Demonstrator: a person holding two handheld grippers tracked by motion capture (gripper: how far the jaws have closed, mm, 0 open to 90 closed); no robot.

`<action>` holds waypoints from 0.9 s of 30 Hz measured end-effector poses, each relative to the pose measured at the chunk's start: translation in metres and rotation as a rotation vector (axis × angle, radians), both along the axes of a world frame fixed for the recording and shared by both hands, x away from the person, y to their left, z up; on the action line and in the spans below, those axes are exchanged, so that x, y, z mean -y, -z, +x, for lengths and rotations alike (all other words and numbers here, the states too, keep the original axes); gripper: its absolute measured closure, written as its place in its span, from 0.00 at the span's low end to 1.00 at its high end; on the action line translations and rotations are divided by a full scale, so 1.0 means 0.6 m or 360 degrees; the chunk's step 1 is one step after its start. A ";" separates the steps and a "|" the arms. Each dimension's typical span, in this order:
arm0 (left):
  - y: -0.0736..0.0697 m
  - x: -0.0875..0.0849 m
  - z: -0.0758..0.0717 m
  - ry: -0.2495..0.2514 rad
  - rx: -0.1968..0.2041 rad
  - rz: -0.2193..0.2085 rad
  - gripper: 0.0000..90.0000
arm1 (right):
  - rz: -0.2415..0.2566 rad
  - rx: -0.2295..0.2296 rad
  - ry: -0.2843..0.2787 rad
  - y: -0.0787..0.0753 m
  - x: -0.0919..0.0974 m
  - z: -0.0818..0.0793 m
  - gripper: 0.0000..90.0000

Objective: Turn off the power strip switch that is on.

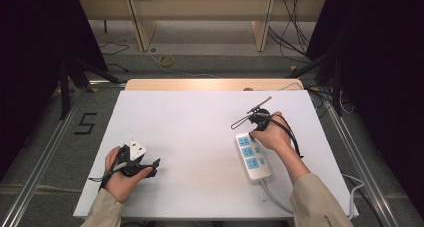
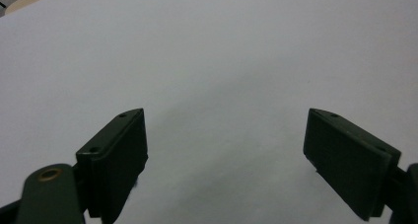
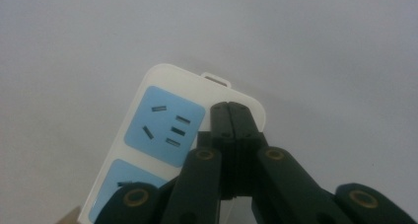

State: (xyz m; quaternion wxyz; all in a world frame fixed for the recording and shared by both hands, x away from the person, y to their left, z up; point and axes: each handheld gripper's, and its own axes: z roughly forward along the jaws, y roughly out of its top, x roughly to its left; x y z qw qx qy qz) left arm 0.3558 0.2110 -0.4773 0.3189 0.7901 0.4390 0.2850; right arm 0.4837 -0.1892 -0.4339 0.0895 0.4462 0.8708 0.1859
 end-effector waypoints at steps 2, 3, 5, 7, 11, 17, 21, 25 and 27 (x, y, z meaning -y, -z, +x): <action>0.000 0.000 0.000 -0.0001 0.0001 0.0002 0.18 | -0.0004 0.0002 0.0002 0.000 -0.001 -0.001 1.00; 0.000 0.000 0.000 -0.0001 0.0001 0.0003 0.18 | -0.0003 0.0002 0.0005 0.000 -0.001 -0.001 1.00; 0.000 0.000 0.000 -0.0001 0.0002 0.0003 0.18 | -0.0010 0.0002 0.0009 0.000 -0.001 -0.001 1.00; -0.001 0.000 0.000 0.0002 0.0003 0.0007 0.18 | -0.0013 -0.0001 0.0014 0.000 -0.002 -0.001 1.00; -0.001 0.000 0.000 0.0002 0.0002 0.0009 0.18 | -0.0019 -0.0009 0.0024 0.000 -0.003 0.000 1.00; -0.001 0.001 0.000 0.0002 0.0006 0.0007 0.18 | -0.0017 -0.0008 0.0021 0.002 -0.008 -0.001 1.00; -0.001 0.001 0.000 0.0003 0.0004 0.0011 0.18 | -0.0058 0.0007 0.0008 0.001 -0.013 -0.002 1.00; -0.002 0.001 0.000 0.0003 0.0008 0.0010 0.18 | -0.0031 0.0000 0.0017 0.002 -0.009 0.000 1.00; -0.002 0.001 0.000 0.0002 0.0009 0.0010 0.18 | -0.0027 -0.0003 0.0030 0.002 -0.009 -0.001 1.00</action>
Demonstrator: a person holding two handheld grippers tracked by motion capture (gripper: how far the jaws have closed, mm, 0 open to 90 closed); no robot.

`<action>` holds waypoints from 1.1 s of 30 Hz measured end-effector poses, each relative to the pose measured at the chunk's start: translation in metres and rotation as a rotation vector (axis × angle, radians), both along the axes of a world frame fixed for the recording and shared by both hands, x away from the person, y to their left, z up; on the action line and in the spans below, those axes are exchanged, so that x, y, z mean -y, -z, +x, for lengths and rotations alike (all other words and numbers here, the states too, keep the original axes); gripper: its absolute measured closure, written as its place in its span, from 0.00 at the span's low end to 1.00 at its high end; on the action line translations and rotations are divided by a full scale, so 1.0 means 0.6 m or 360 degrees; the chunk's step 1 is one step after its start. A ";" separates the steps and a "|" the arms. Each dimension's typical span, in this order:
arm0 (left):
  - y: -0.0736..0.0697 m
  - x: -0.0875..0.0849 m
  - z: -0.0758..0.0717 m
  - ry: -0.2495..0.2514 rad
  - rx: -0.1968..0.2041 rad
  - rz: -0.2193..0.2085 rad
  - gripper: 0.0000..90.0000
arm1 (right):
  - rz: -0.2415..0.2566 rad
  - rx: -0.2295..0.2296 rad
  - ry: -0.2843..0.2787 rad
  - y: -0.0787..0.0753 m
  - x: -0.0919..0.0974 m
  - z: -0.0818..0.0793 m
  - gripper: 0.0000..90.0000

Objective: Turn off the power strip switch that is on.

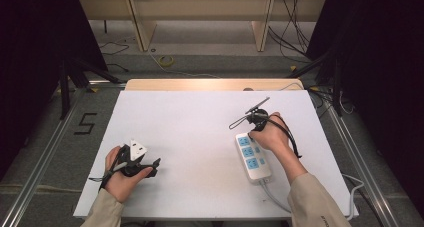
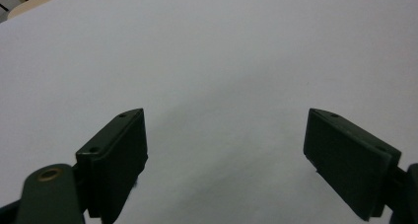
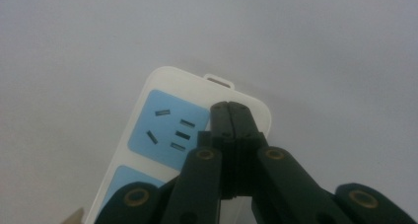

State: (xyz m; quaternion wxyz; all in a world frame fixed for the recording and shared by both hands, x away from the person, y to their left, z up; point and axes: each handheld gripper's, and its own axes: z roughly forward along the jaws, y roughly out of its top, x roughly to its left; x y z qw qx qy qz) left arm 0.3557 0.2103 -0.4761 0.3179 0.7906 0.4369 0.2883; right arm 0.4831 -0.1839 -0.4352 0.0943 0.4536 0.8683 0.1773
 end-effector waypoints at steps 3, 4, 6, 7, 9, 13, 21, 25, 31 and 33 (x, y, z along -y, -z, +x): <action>0.000 0.000 0.000 -0.0001 -0.0002 0.0001 0.18 | 0.0020 0.0002 0.0002 0.001 0.002 0.000 1.00; 0.000 0.000 0.000 0.0000 -0.0001 0.0001 0.18 | 0.0024 0.0006 0.0002 0.001 0.002 0.000 1.00; 0.000 0.000 0.000 0.0001 -0.0001 0.0002 0.18 | 0.0040 0.0005 0.0008 0.001 0.003 -0.001 1.00; 0.000 0.000 0.000 0.0001 -0.0001 0.0002 0.18 | 0.0041 0.0005 0.0009 0.001 0.004 -0.001 1.00; 0.001 0.000 0.000 -0.0001 -0.0003 0.0002 0.18 | 0.0036 0.0015 0.0008 0.001 0.003 -0.002 1.00; 0.000 0.000 0.000 0.0000 0.0002 0.0001 0.18 | 0.0041 0.0007 0.0009 0.001 0.004 -0.001 1.00; 0.000 -0.001 0.000 -0.0005 0.0003 0.0001 0.18 | 0.0073 0.0003 0.0005 0.001 0.007 -0.002 1.00; 0.000 -0.001 0.000 -0.0002 -0.0001 0.0008 0.18 | 0.0110 0.0000 -0.0018 -0.002 0.005 -0.005 1.00; 0.000 -0.001 0.000 -0.0003 0.0000 0.0007 0.18 | 0.0127 0.0030 -0.0018 -0.004 0.004 -0.008 1.00; 0.000 -0.001 0.000 -0.0007 0.0003 0.0003 0.18 | 0.0134 0.0040 -0.0025 -0.007 0.005 -0.008 1.00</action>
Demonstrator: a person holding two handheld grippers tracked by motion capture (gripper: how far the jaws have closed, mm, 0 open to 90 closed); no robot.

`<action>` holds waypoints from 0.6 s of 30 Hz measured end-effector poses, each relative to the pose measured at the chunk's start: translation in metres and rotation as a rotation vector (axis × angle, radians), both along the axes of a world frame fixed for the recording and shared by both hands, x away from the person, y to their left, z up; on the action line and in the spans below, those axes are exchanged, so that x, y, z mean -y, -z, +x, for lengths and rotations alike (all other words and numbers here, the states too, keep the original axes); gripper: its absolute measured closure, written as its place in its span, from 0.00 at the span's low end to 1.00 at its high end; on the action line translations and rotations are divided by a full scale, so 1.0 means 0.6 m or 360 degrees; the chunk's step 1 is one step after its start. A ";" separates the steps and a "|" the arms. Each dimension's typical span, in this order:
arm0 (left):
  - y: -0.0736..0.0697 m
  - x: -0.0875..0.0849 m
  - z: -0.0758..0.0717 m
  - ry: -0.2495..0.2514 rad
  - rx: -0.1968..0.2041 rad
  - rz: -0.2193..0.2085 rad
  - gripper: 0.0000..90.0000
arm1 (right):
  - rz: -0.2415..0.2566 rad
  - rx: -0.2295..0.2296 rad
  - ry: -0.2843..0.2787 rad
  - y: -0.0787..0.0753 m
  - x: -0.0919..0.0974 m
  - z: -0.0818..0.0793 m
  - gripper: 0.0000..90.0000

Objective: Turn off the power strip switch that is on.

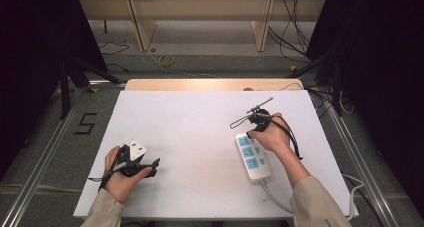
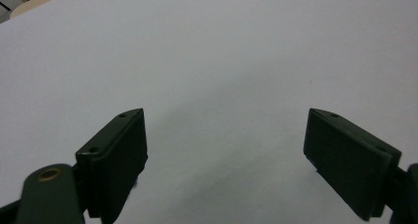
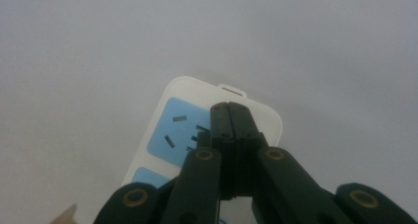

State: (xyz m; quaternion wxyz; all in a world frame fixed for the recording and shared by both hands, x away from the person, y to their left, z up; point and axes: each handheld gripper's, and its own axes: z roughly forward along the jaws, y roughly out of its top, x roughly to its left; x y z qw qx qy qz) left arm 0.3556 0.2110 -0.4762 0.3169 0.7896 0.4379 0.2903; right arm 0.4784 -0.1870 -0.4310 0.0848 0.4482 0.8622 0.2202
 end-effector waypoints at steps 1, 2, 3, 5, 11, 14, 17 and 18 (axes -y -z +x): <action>0.000 0.000 0.000 0.0001 0.0000 0.0002 0.18 | 0.0000 0.0005 0.0000 -0.002 0.001 0.000 1.00; -0.001 0.000 0.000 0.0003 -0.0002 0.0006 0.18 | 0.0001 0.0009 -0.0004 -0.003 0.002 0.000 1.00; -0.001 0.000 0.000 0.0003 -0.0002 0.0006 0.18 | 0.0000 0.0007 0.0002 -0.004 0.002 -0.001 1.00; -0.001 0.000 -0.001 0.0003 -0.0002 0.0006 0.18 | -0.0004 0.0016 -0.0002 -0.004 0.005 -0.002 1.00; -0.001 0.000 -0.001 -0.0001 -0.0002 0.0007 0.18 | 0.0005 0.0046 -0.0010 -0.008 0.012 -0.008 1.00; -0.001 0.000 -0.001 -0.0003 0.0001 0.0004 0.18 | 0.0005 0.0055 -0.0011 -0.010 0.016 -0.011 0.99; -0.001 -0.001 -0.001 -0.0003 0.0001 0.0004 0.18 | 0.0012 0.0066 -0.0017 -0.010 0.021 -0.015 0.99; -0.001 -0.001 -0.001 -0.0003 0.0001 0.0004 0.18 | 0.0019 0.0065 -0.0014 -0.010 0.022 -0.017 0.99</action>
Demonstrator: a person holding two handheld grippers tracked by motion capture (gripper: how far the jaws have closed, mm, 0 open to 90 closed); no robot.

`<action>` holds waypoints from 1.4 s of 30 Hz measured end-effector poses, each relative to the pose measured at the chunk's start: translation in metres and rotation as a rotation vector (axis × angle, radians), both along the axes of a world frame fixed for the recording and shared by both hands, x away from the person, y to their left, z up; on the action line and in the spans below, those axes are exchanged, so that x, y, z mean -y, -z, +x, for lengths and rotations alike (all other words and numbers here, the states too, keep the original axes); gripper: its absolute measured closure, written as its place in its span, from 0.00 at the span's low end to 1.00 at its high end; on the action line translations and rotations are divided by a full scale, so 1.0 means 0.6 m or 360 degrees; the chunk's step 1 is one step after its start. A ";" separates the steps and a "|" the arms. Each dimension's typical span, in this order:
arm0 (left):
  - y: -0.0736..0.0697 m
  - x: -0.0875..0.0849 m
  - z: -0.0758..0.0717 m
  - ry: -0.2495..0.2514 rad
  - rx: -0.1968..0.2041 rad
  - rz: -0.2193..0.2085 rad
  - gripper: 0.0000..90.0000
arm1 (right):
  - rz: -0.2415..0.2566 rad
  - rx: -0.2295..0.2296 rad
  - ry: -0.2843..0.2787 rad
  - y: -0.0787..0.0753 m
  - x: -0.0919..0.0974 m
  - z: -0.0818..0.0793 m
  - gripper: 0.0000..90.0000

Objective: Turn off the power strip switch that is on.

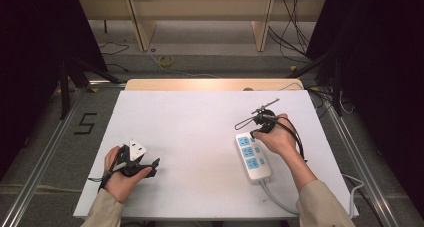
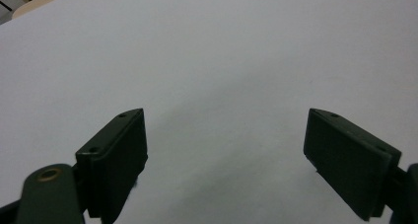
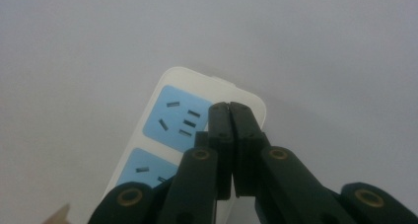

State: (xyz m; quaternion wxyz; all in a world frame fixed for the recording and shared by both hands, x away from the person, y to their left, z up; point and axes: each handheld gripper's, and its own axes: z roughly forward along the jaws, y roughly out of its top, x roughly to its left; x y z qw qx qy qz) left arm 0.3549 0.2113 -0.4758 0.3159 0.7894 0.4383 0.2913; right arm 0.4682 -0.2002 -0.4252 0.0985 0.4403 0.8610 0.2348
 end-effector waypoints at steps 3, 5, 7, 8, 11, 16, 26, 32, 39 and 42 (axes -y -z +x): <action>0.000 0.000 0.000 0.0003 -0.0004 0.0007 0.18 | 0.0011 0.0009 -0.0002 0.000 0.006 -0.006 0.98; 0.000 0.000 0.000 0.0003 -0.0004 0.0008 0.18 | 0.0022 0.0020 -0.0005 -0.002 0.010 -0.009 0.98; -0.001 0.000 0.000 0.0002 -0.0004 0.0009 0.18 | 0.0037 0.0029 -0.0005 -0.003 0.013 -0.014 0.97; -0.001 0.000 0.000 0.0004 -0.0004 0.0009 0.18 | 0.0038 0.0033 -0.0005 -0.004 0.015 -0.015 0.97; 0.000 0.000 -0.001 0.0005 -0.0006 0.0010 0.18 | 0.0041 0.0048 0.0003 -0.005 0.021 -0.020 0.96; 0.000 0.000 -0.001 0.0006 -0.0006 0.0011 0.18 | 0.0043 0.0053 0.0008 -0.002 0.029 -0.028 0.94; 0.000 0.001 -0.002 0.0008 -0.0005 0.0011 0.18 | 0.0083 0.0107 0.0008 0.000 0.051 -0.048 0.90; 0.000 0.001 -0.002 0.0007 -0.0006 0.0010 0.18 | 0.0141 0.0132 0.0013 0.004 0.068 -0.061 0.86; 0.000 0.002 -0.002 0.0007 -0.0007 0.0010 0.18 | 0.0187 0.0173 0.0021 0.009 0.088 -0.080 0.79; 0.000 0.002 -0.002 0.0006 -0.0008 0.0012 0.18 | 0.0210 0.0196 0.0019 0.011 0.095 -0.088 0.75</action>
